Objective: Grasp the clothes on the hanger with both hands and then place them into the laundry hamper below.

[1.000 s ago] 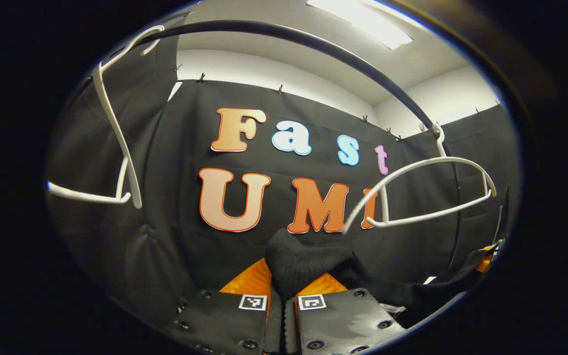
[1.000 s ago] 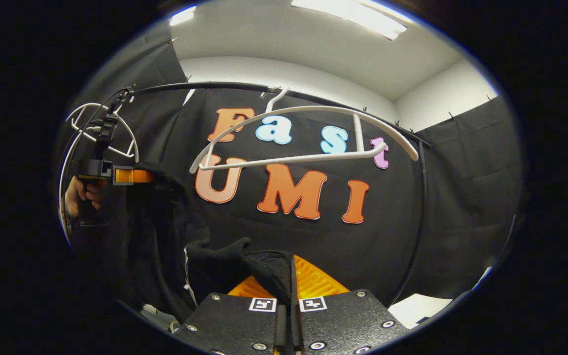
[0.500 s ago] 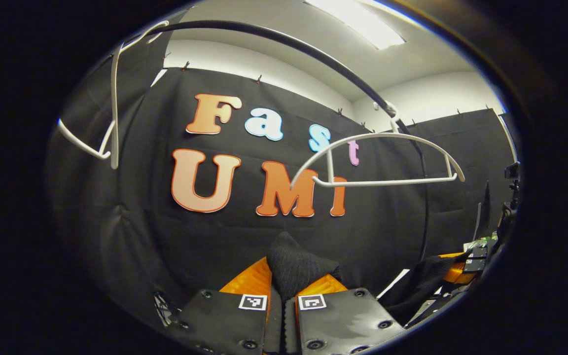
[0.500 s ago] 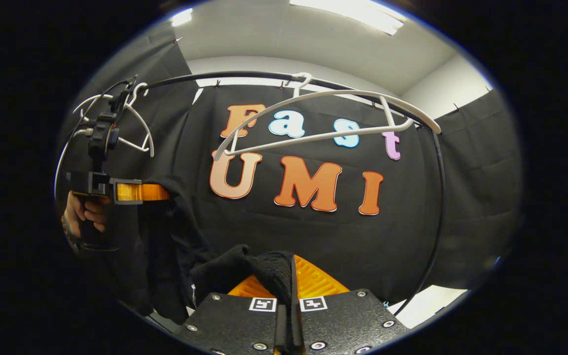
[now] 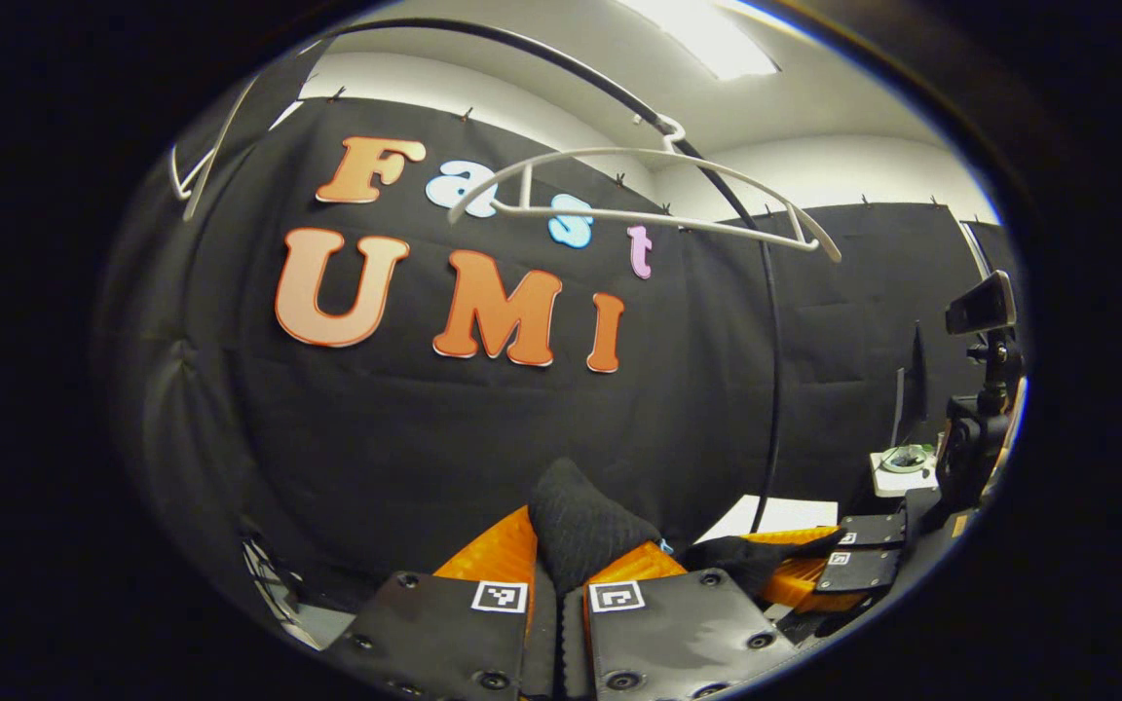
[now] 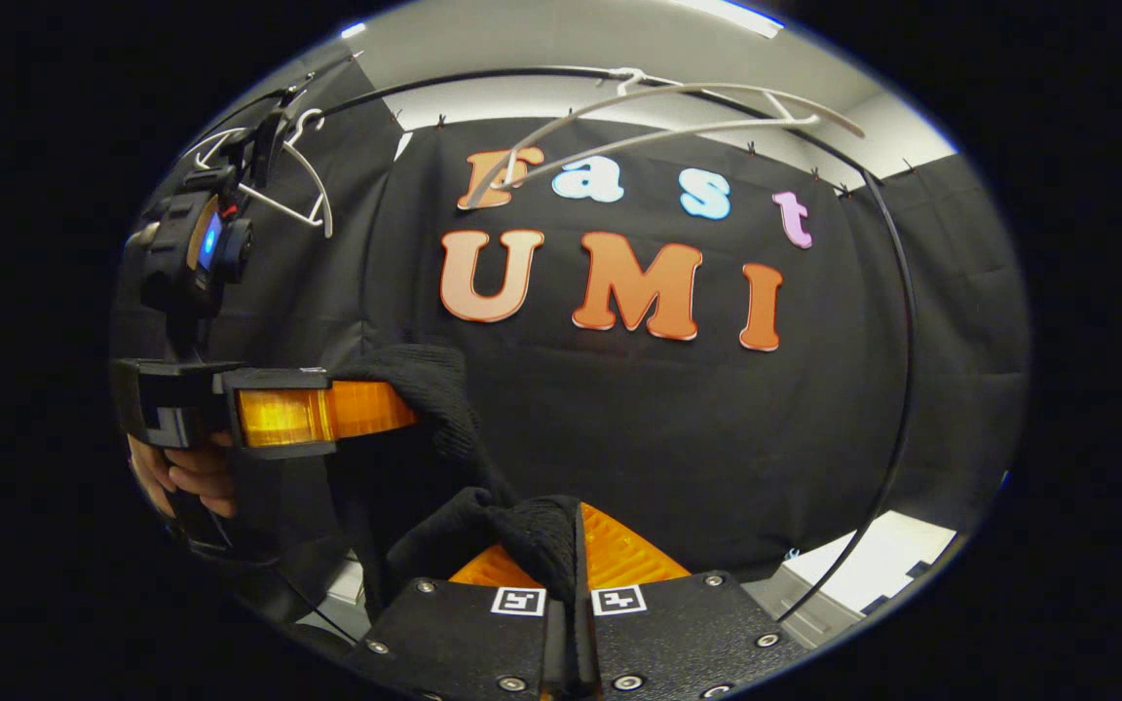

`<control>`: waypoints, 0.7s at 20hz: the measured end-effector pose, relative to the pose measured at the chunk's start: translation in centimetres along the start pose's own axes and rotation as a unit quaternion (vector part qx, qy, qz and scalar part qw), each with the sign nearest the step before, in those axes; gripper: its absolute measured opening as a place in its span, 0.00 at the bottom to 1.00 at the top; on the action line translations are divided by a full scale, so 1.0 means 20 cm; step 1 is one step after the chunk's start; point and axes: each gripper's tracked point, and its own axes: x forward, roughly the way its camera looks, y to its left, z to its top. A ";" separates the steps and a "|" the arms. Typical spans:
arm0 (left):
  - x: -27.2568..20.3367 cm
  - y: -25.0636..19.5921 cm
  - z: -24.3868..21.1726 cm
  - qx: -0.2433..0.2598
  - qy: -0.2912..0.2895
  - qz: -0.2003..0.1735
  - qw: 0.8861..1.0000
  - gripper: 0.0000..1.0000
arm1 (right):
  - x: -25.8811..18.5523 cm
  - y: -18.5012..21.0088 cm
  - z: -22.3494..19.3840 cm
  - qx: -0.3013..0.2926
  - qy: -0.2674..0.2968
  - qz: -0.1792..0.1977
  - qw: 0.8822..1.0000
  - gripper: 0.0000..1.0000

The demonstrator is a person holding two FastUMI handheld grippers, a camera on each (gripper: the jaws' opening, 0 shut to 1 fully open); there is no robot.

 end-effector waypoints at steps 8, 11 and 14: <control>0.00 -0.09 -0.92 -0.032 0.109 -0.007 0.993 0.10 | 0.01 0.01 -0.96 0.068 0.146 -0.015 0.987 0.03; -0.08 -0.08 -1.29 -0.047 0.172 0.004 0.984 0.10 | 0.00 0.02 -1.35 0.051 0.211 -0.023 0.976 0.04; -0.18 -0.01 -1.65 -0.058 0.228 0.029 0.972 0.10 | -0.02 0.08 -1.63 0.050 0.258 -0.022 0.965 0.04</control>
